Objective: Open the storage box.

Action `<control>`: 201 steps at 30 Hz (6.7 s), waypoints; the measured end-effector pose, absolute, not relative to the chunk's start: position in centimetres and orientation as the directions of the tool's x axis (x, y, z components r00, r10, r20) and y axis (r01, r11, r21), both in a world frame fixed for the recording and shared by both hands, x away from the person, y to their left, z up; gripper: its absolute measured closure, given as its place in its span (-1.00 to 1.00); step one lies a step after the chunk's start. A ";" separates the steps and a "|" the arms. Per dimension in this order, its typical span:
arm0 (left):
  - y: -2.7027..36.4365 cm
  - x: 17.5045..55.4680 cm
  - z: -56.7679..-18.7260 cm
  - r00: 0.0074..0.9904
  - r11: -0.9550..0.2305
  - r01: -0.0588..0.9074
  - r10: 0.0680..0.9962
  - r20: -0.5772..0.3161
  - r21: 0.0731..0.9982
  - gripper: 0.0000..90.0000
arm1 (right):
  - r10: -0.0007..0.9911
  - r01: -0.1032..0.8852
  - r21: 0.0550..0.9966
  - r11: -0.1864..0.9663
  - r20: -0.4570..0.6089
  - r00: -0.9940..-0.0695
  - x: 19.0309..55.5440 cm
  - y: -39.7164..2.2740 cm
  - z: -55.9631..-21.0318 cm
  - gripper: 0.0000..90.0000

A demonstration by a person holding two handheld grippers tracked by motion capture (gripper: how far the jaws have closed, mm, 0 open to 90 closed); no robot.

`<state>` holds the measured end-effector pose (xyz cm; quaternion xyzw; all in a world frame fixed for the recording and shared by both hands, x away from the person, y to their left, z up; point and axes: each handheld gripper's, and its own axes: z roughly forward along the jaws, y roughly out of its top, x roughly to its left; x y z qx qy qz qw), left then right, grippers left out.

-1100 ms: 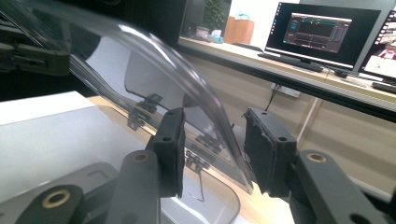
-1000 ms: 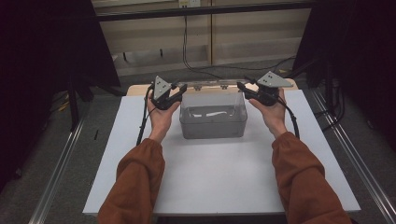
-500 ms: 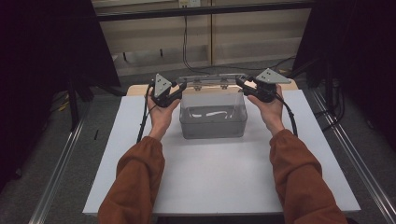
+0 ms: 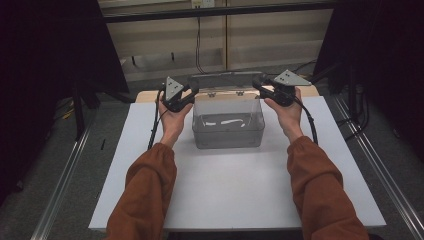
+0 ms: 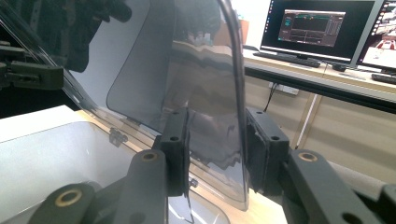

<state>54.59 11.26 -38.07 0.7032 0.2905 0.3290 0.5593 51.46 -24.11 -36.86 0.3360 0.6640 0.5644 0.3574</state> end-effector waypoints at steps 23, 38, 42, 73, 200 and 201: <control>10.8 55.9 -38.5 0.617 -0.186 0.079 0.781 0.098 0.979 0.52 | 0.857 0.084 0.988 0.131 -0.070 -0.511 53.1 -24.5 -38.5 0.44; 11.0 56.8 -39.3 0.621 -0.158 0.130 0.783 0.044 0.979 0.57 | 0.860 0.138 0.979 0.150 -0.060 -0.508 54.6 -24.7 -39.9 0.43; 11.1 57.0 -39.3 0.621 -0.163 0.134 0.782 0.046 0.977 0.58 | 0.858 0.139 0.979 0.149 -0.058 -0.510 54.8 -24.3 -40.2 0.48; 10.7 59.1 -40.3 0.620 -0.153 0.272 0.783 -0.052 0.950 0.56 | 0.872 0.191 0.976 0.101 0.006 -0.490 56.1 -24.5 -40.3 0.59; 9.2 62.5 -39.2 0.490 -0.165 0.610 0.847 -0.205 0.775 0.11 | 0.857 0.651 0.735 -0.189 0.447 -0.257 60.4 -24.2 -41.3 0.21; 9.3 62.6 -39.2 0.490 -0.159 0.613 0.845 -0.215 0.774 0.11 | 0.858 0.642 0.741 -0.195 0.447 -0.255 60.4 -24.1 -41.3 0.21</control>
